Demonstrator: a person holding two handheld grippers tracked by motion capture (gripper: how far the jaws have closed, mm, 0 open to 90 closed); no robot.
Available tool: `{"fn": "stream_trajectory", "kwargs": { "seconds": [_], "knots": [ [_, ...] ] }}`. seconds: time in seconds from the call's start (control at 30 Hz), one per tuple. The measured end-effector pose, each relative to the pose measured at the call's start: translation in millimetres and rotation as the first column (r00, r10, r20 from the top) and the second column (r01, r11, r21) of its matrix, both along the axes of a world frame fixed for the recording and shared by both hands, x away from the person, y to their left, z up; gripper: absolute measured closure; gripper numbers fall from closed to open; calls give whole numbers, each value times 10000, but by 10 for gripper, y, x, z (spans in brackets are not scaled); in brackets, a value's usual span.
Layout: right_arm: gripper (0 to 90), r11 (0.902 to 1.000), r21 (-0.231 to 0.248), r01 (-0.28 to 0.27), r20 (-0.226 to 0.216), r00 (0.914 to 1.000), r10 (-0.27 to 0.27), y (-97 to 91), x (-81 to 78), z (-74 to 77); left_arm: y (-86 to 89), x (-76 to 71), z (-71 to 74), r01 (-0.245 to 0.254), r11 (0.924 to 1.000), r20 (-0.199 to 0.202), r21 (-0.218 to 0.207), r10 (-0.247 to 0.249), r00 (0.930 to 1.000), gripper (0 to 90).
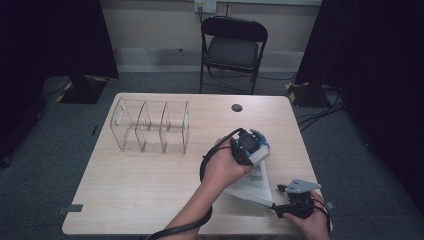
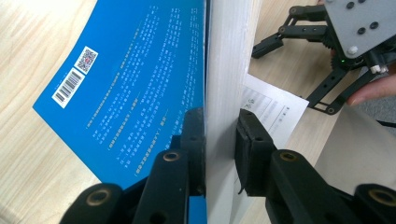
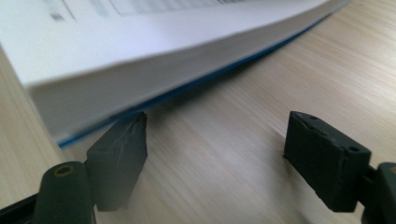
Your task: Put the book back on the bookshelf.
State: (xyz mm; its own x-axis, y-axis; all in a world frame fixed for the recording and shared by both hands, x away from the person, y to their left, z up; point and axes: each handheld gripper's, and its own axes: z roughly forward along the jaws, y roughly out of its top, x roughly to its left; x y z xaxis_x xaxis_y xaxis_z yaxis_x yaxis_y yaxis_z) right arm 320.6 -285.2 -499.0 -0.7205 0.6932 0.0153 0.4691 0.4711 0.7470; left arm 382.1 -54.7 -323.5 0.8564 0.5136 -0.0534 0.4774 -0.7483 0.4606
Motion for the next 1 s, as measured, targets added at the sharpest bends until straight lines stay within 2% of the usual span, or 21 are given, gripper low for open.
{"fn": "stream_trajectory", "kwargs": {
  "seconds": [0.1, 0.13, 0.17, 0.2, 0.3, 0.4, 0.47, 0.57, 0.63, 0.67, 0.77, 1.0],
  "knots": [
    [259, 10000, 97, 14, 52, 10000, -14, 33, 35, -1, -9, -10, -16, 115, 9998, 47, 171, -116, 9999, 753],
    [269, 9990, 400, 219, 85, 9997, -223, 24, 51, 10, -9, -18, -18, 117, 9998, 67, 170, -118, 9999, 754],
    [269, 9990, 400, 219, 85, 9997, -223, 24, 51, 10, -7, -25, -16, 128, 9997, 115, 223, -131, 9998, 754],
    [269, 9974, 657, 289, 143, 9995, -299, 8, 63, 16, -4, -30, -15, 153, 9996, 138, 251, -156, 9998, 754],
    [265, 9899, 1346, 449, 170, 9987, -477, -22, 108, 24, -9, -52, -11, 230, 9991, 156, 347, -236, 9996, 754],
    [247, 9851, 1703, 245, 411, 9986, -319, 14, 138, 40, -16, -78, -5, 368, 9983, 217, 461, -378, 9991, 755],
    [245, 9846, 1734, 216, 402, 9988, -290, 21, 143, 45, -3, -87, -12, 412, 9980, 233, 485, -424, 9988, 754],
    [232, 9802, 1975, 165, 735, 9968, -316, 15, 156, 76, 36, -94, -26, 401, 9987, 222, 325, -408, 9989, 754],
    [189, 9760, 2170, 187, 824, 9959, -374, 6, 171, 101, 53, -104, -24, 476, 9984, 206, 289, -482, 9986, 754],
    [170, 9776, 2094, 202, 881, 9953, -395, 3, 178, 111, 55, -113, -25, 437, 9988, 180, 239, -442, 9989, 754],
    [164, 9781, 2080, 55, 1352, 9902, -343, 13, 173, 151, 61, -135, -22, 544, 9981, 190, 305, -550, 9983, 754],
    [162, 9770, 2129, -121, 1487, 9887, -202, 12, 176, 228, 72, -174, -2, 626, 9977, 152, 264, -630, 9979, 753]
  ]
}}
